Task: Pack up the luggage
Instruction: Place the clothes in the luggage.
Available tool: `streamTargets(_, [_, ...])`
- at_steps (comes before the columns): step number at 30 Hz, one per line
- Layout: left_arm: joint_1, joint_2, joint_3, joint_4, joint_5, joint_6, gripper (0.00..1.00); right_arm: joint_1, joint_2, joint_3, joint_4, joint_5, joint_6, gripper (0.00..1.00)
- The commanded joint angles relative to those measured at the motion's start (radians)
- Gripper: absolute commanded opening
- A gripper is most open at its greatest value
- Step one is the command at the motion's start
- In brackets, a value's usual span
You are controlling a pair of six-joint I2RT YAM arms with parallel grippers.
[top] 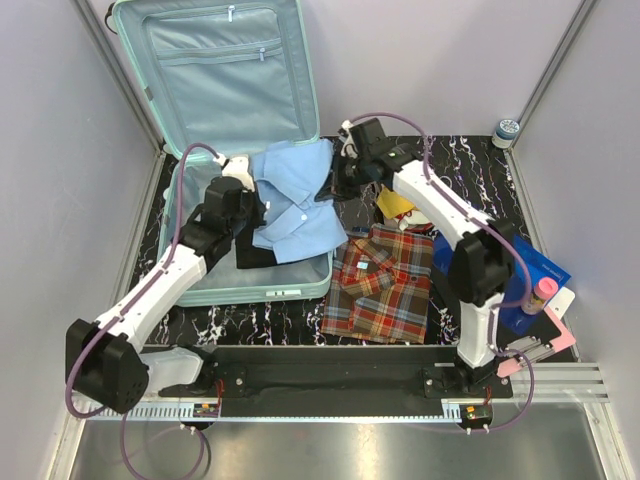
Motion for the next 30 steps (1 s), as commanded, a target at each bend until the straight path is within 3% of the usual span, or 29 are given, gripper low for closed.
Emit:
streamTargets(1, [0.127,0.021,-0.045,-0.010,-0.022,-0.015,0.00,0.018,0.110,0.134,0.032,-0.041,0.023,0.00])
streamTargets(9, [0.234,0.173,0.007,0.001,0.035,-0.023,0.00,0.054,0.223,0.217,0.026,-0.061,0.042,0.00])
streamTargets(18, [0.265,0.242,0.016,0.040,0.052,-0.046,0.00,0.060,0.246,0.211,-0.002,0.019,0.031,0.03])
streamTargets(19, [0.264,0.240,0.016,0.040,0.045,-0.055,0.05,0.061,0.237,0.211,-0.011,0.027,0.025,0.09])
streamTargets(20, [0.264,0.237,0.016,0.038,0.038,-0.057,0.16,0.060,0.230,0.216,-0.020,0.033,0.017,0.19])
streamTargets(21, [0.264,0.237,0.018,0.038,0.032,-0.058,0.21,0.061,0.226,0.219,-0.028,0.047,0.011,0.40])
streamTargets(23, [0.264,0.239,0.027,0.041,0.032,-0.061,0.46,0.061,0.206,0.239,-0.057,0.062,-0.010,0.54])
streamTargets(25, [0.264,0.242,0.035,0.041,0.035,-0.063,0.63,0.061,0.190,0.263,-0.090,0.074,-0.033,0.71])
streamTargets(28, [0.264,0.240,0.036,0.037,0.015,-0.064,0.79,0.060,0.172,0.277,-0.123,0.083,-0.049,0.82])
streamTargets(30, [0.264,0.229,0.029,0.033,-0.003,-0.064,0.81,0.064,0.148,0.274,-0.133,0.115,-0.062,0.84])
